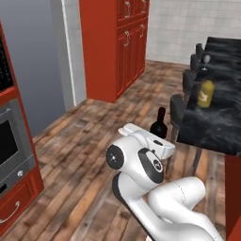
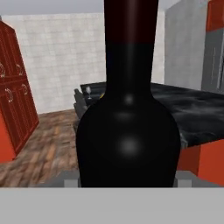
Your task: There is a wine glass and glass cup on the dining counter. Place the wine bottle next to the wine glass and the juice bottle next to the glass cup.
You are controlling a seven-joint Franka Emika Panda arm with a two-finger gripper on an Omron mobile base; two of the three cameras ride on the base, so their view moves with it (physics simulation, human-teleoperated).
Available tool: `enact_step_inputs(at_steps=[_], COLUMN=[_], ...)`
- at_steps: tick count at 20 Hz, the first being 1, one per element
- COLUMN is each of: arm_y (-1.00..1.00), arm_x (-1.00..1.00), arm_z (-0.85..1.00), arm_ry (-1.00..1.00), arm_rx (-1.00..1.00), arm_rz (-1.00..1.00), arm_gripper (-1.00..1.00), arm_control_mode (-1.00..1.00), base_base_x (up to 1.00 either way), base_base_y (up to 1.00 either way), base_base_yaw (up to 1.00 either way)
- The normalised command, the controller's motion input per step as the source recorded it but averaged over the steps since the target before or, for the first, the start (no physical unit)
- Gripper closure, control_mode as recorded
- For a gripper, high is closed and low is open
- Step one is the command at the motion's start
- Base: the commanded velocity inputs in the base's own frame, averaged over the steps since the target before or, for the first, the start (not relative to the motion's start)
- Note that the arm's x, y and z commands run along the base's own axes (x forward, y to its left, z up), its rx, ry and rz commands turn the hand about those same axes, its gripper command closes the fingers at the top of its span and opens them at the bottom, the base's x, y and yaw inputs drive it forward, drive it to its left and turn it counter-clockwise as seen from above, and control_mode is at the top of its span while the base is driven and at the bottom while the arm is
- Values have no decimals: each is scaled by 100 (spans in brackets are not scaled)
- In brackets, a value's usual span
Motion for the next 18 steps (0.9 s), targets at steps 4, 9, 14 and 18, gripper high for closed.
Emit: enact_step_inputs(at_steps=[4,9,14,18], arm_y=[0,0,0,0], arm_x=[0,0,0,0], arm_z=[0,0,0,0], arm_ry=[0,0,0,0], arm_rx=[0,0,0,0], arm_rz=[0,0,0,0], arm_gripper=[100,100,100,100], arm_control_mode=[100,100,100,100], base_base_x=[75,79,79,76], base_base_y=[35,33,33,34], base_base_yaw=[-30,-27,-27,-31])
